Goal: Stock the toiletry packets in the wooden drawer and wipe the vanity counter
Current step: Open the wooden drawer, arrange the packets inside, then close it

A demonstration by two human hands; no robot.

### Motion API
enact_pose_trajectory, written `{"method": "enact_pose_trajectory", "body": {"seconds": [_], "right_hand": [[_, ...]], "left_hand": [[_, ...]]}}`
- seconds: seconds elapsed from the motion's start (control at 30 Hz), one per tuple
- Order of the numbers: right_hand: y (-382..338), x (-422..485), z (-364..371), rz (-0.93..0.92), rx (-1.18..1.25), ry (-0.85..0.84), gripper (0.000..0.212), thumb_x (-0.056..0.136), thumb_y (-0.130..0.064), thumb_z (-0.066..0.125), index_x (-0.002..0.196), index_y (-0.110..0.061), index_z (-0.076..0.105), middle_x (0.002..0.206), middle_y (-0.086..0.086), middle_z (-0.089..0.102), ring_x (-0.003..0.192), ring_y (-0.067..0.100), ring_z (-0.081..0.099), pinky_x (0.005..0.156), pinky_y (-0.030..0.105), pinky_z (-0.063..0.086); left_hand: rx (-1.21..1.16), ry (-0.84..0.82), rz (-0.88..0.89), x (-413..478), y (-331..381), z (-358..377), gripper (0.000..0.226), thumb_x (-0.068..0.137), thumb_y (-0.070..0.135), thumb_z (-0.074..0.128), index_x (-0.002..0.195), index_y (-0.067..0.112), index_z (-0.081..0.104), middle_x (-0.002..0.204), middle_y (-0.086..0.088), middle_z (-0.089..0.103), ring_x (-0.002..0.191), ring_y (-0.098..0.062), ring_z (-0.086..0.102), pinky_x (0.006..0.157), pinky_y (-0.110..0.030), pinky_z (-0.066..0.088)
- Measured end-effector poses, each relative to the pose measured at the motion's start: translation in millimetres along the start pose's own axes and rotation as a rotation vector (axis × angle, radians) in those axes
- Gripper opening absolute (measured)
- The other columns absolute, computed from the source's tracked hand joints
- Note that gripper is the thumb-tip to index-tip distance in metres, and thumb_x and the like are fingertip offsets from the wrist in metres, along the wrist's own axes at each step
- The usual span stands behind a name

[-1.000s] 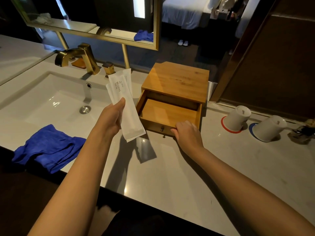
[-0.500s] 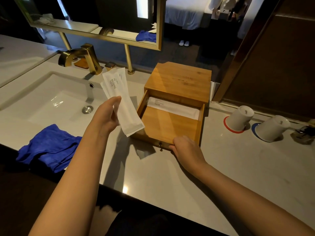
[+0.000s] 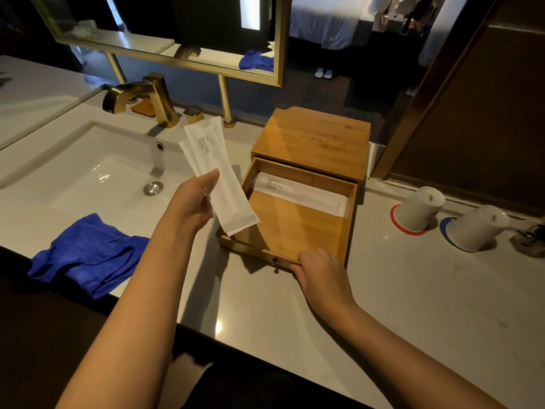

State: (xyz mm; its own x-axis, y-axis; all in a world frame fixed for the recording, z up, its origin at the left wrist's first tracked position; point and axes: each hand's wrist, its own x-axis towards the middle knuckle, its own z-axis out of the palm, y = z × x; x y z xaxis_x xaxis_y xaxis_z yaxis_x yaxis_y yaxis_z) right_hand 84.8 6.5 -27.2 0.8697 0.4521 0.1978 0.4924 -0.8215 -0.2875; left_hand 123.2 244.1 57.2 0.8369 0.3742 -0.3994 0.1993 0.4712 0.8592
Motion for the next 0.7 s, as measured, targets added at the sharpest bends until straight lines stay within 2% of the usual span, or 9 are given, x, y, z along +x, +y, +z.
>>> {"method": "enact_pose_trajectory", "body": {"seconds": [0.1,0.17,0.23,0.3,0.37,0.47,0.53,0.7], "right_hand": [[1,4,-6,0.063,0.071,-0.135,0.022,0.090,-0.038,0.054,0.094,-0.017,0.062,0.093,0.002,0.062,0.082,0.015,0.054,0.065,0.023,0.043],[0,13,-19,0.147,0.254,-0.239,0.027,0.089,-0.041,0.056,0.104,-0.019,0.059,0.099,-0.001,0.058,0.086,0.012,0.053,0.067,0.019,0.046],[-3,27,-34,0.246,0.487,-0.196,0.031,0.090,-0.038,0.054,0.112,-0.017,0.056,0.102,0.000,0.056,0.090,0.013,0.056,0.068,0.018,0.047],[-7,47,-47,0.340,0.742,-0.140,0.031,0.093,-0.036,0.050,0.114,-0.014,0.055,0.103,0.001,0.058,0.095,0.016,0.058,0.074,0.024,0.049],[-15,66,-54,0.369,0.873,-0.172,0.032,0.091,-0.038,0.053,0.115,-0.016,0.054,0.101,-0.001,0.060,0.093,0.015,0.059,0.075,0.026,0.052],[-23,83,-54,0.354,0.819,-0.253,0.032,0.084,-0.034,0.065,0.110,-0.018,0.055,0.092,-0.004,0.060,0.083,0.013,0.062,0.072,0.026,0.056],[-22,88,-50,0.369,0.789,-0.258,0.029,0.083,-0.030,0.068,0.105,-0.015,0.058,0.094,0.000,0.062,0.084,0.014,0.063,0.074,0.028,0.058],[-11,91,-47,0.396,0.751,-0.235,0.028,0.084,-0.025,0.067,0.107,-0.012,0.061,0.105,0.006,0.062,0.093,0.018,0.062,0.074,0.028,0.056]], "left_hand": [[0.012,-0.022,-0.003,-1,-3,3,0.030,0.090,0.016,0.056,0.120,0.020,0.050,0.100,-0.004,0.062,0.098,-0.024,0.062,0.081,-0.047,0.053],[0.034,-0.044,-0.012,-3,-10,6,0.022,0.090,0.017,0.056,0.112,0.021,0.054,0.099,-0.004,0.063,0.098,-0.024,0.063,0.082,-0.047,0.053],[0.059,-0.077,-0.028,-7,-18,11,0.017,0.090,0.018,0.057,0.106,0.023,0.057,0.101,-0.004,0.064,0.101,-0.025,0.063,0.082,-0.046,0.053],[0.076,-0.107,-0.040,-10,-28,20,0.014,0.090,0.018,0.057,0.102,0.023,0.058,0.101,-0.004,0.065,0.102,-0.025,0.062,0.082,-0.045,0.053],[0.077,-0.126,-0.050,-15,-37,30,0.013,0.089,0.018,0.057,0.101,0.023,0.058,0.100,-0.004,0.065,0.099,-0.024,0.062,0.079,-0.042,0.054],[0.078,-0.142,-0.052,-20,-47,42,0.028,0.089,0.022,0.058,0.117,0.024,0.054,0.104,-0.003,0.064,0.097,-0.023,0.064,0.069,-0.038,0.057],[0.086,-0.123,-0.049,-20,-49,43,0.035,0.089,0.026,0.058,0.123,0.026,0.050,0.105,-0.001,0.063,0.095,-0.022,0.065,0.066,-0.039,0.058],[0.161,-0.093,-0.049,-18,-52,40,0.007,0.092,0.030,0.053,0.099,0.032,0.056,0.104,0.000,0.064,0.099,-0.022,0.063,0.087,-0.047,0.054]]}}
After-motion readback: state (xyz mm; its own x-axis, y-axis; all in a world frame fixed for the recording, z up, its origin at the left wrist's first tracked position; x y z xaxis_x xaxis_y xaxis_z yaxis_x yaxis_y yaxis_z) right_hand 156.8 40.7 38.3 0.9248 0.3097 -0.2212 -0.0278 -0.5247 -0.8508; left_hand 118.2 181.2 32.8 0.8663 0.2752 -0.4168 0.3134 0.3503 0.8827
